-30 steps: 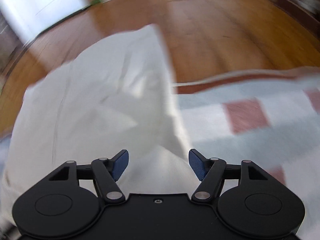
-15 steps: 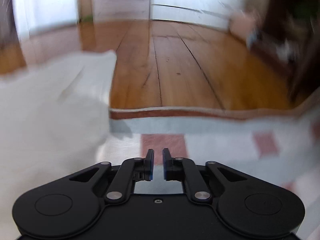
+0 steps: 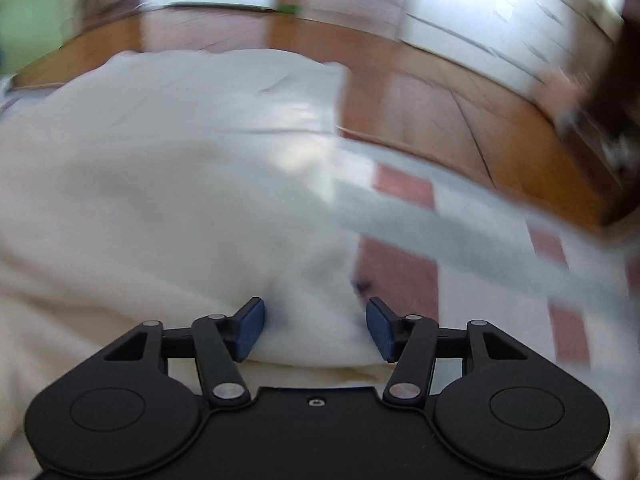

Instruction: Fold clothes

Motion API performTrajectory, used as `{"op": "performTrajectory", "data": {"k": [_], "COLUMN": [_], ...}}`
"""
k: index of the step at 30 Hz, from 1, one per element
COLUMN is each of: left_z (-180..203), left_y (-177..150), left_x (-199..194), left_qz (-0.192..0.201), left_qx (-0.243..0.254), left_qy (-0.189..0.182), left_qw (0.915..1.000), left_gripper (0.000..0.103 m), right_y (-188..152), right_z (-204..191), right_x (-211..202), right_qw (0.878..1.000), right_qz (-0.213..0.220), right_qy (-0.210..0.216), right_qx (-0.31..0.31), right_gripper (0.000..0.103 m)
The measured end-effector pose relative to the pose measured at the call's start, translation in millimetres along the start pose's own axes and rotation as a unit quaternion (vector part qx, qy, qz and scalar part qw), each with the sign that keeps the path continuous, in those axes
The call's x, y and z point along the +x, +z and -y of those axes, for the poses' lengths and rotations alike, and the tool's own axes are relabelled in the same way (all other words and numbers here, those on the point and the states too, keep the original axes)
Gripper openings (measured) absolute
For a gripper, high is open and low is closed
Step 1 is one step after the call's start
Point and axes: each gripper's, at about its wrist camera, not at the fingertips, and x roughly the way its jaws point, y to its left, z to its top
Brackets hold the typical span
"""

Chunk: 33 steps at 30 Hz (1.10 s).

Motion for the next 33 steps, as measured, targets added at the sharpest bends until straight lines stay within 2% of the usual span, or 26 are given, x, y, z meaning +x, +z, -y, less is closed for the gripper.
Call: {"op": "performTrajectory", "data": {"k": [1,2,3,5,6,7,8,9,10,11,12,13,14,15,16,17,19,21,22,23,24,27,30,31,33], "left_z": [-2,-3,-5,-9,-10,-12,-13,-14,-16,-21,-26,-30,-35,-40,-37,-32,-20,-18,-17,-16,-15,-11,-8,-9,-6], "left_y": [2,5,8,13,13,9,5,1,0,0,-2,-4,-5,-7,-9,-8,-6,-7,-8,-9,-9,-12,-14,-14,-15], "left_x": [-5,-12,-19,-44,-54,-59,-64,-62,-54,-49,-51,-54,-57,-60,-62,-58,-50,-46,-44,-43,-41,-36,-31,-32,-32], "left_qz": [0.004,0.009,0.015,0.047,0.066,0.081,0.096,0.094,0.072,0.047,0.041,0.038,0.036,0.033,0.035,0.032,0.022,0.011,0.005,-0.001,-0.006,-0.023,-0.040,-0.043,-0.048], "left_qx": [-0.009,-0.019,-0.029,-0.057,-0.067,-0.073,-0.078,-0.063,-0.038,-0.036,-0.055,-0.077,-0.099,-0.121,-0.121,-0.109,-0.081,-0.076,-0.074,-0.072,-0.070,-0.065,-0.060,-0.058,-0.034], "left_qy": [0.003,0.005,0.006,-0.011,-0.007,0.020,0.051,0.100,0.147,0.162,0.137,0.106,0.074,0.042,0.028,0.022,0.011,0.026,0.035,0.044,0.052,0.078,0.104,0.108,0.139], "left_qw": [0.9999,0.9998,0.9994,0.9972,0.9955,0.9938,0.9911,0.9885,0.9858,0.9849,0.9881,0.9906,0.9917,0.9912,0.9916,0.9933,0.9964,0.9967,0.9966,0.9964,0.9961,0.9945,0.9920,0.9916,0.9885], "left_gripper": [0.030,0.023,0.023,0.023,0.023,0.027,0.026,0.027,0.027,0.027,0.027,0.033,0.044,0.050,0.055,0.055,0.055,0.056,0.061,0.069,0.071,0.072,0.075,0.076,0.075], "right_y": [0,-1,0,-3,-5,-4,-3,-3,-4,-5,-5,-4,-2,0,4,8,16,27,32,36,39,42,33,27,19], "right_z": [1,0,-4,-16,-18,-16,-12,-8,-5,-3,-2,-4,-9,-15,-21,-26,-36,-47,-55,-65,-75,-103,-116,-114,-102], "right_x": [0,1,-2,-4,-4,-4,-4,-2,-1,-1,-1,-5,-11,-18,-26,-34,-44,-48,-48,-47,-43,-25,2,6,4], "right_qw": [1.000,1.000,1.000,0.999,0.999,0.999,0.999,0.999,0.999,0.999,0.999,0.998,0.998,0.997,0.997,0.997,0.997,0.994,0.992,0.991,0.990,0.991,0.996,0.996,0.995], "right_qz": [-0.002,-0.003,-0.001,0.007,0.010,0.012,0.013,0.012,0.012,0.012,0.012,0.013,0.017,0.023,0.035,0.049,0.073,0.085,0.088,0.088,0.085,0.060,-0.014,-0.024,-0.020], "right_qy": [-0.003,-0.010,-0.020,-0.040,-0.045,-0.044,-0.042,-0.041,-0.042,-0.042,-0.043,-0.048,-0.055,-0.063,-0.065,-0.051,-0.002,0.061,0.084,0.101,0.112,0.118,0.084,0.080,0.096], "right_qx": [0.013,0.019,0.011,-0.019,-0.028,-0.027,-0.017,-0.003,0.009,0.021,0.031,0.034,0.030,0.023,0.016,0.016,0.021,0.030,0.030,0.025,0.017,-0.012,-0.026,-0.023,0.009], "right_gripper": [0.060,0.060,0.060,0.060,0.061,0.061,0.061,0.061,0.063,0.064,0.064,0.064,0.064,0.064,0.064,0.064,0.065,0.065,0.065,0.065,0.065,0.067,0.068,0.071,0.073]}}
